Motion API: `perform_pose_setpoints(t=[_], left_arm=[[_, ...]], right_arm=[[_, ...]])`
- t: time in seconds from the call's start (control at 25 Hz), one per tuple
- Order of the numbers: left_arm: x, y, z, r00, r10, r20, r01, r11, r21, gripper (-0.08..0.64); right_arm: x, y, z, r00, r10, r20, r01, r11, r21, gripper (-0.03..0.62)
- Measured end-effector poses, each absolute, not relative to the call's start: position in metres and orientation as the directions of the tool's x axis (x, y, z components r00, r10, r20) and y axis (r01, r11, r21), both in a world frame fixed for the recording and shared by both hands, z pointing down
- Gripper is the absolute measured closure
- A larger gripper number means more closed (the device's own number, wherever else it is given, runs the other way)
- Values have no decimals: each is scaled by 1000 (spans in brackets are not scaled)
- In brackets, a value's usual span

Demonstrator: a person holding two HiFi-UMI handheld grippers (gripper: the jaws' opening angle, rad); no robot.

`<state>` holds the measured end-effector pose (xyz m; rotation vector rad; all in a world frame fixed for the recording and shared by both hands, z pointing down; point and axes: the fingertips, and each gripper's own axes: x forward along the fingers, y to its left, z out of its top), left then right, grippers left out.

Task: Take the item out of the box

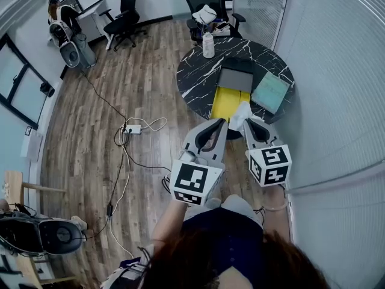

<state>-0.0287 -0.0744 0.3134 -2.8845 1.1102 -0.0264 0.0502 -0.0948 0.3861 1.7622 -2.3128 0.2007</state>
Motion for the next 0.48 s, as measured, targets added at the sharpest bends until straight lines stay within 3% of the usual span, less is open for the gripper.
perform_pose_setpoints(t=[0.48], left_arm=[[-15,-66,305,728,-685,-19,-685,-727,-48,532]], right_arm=[[61,-71,353,-279,-939,201,-952,298,70,568]])
